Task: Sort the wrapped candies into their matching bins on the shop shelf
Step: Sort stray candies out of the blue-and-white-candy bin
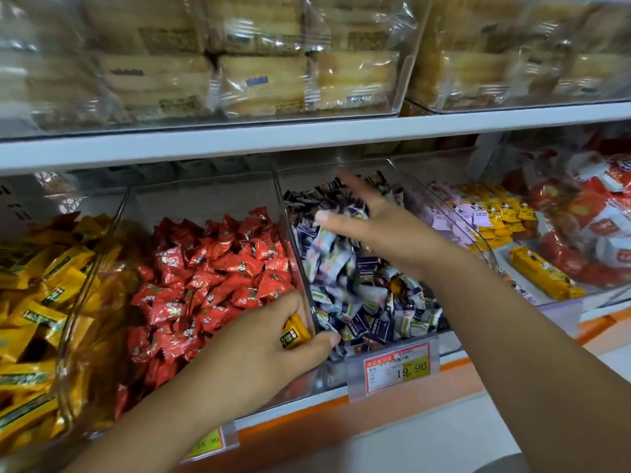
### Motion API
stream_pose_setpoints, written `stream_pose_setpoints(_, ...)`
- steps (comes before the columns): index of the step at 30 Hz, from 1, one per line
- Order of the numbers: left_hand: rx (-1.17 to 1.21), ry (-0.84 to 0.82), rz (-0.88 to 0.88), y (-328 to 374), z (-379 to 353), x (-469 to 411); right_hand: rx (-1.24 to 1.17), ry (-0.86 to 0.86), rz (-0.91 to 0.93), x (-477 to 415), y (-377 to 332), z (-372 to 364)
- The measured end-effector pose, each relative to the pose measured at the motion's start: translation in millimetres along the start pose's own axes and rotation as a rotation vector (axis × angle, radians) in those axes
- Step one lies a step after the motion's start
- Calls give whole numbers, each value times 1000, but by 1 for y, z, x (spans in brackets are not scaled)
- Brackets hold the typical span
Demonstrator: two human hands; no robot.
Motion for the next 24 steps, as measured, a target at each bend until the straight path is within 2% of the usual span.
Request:
stream_pose_setpoints(3, -3, -22, 13, -1, -1, 1, 104, -71, -36, 12, -3, 26)
stream_pose_setpoints(5, 2, -26, 13, -1, -2, 0, 184, -78, -138, 25, 8, 50)
stream_pose_setpoints(8, -2, -24, 2, -1, -2, -1, 645, -264, -246, 42, 31, 53)
stream_pose_setpoints(10, -12, -17, -6, -1, -2, -1, 781, -378, -297, 50, 47, 36)
stream_pose_setpoints(15, 0, 1, -17, 0, -1, 0, 534, -390, -368, 42, 83, 4)
stream_pose_setpoints(20, -8, 9, -20, 1, 0, 0, 326, -239, -414, 26, 93, 2)
stream_pose_setpoints(24, 30, 3, -28, 4, 0, 0, 111, -198, -467, 26, 95, 1)
Point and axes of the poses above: each hand's wrist, its own x-axis away from the middle knuckle, its own z-axis out of the back of the hand, y = z × x, the point moved 9 cm from there along -x, towards the middle knuckle, and after that the axes turned 9 degrees about z, right-handed, at the moved point
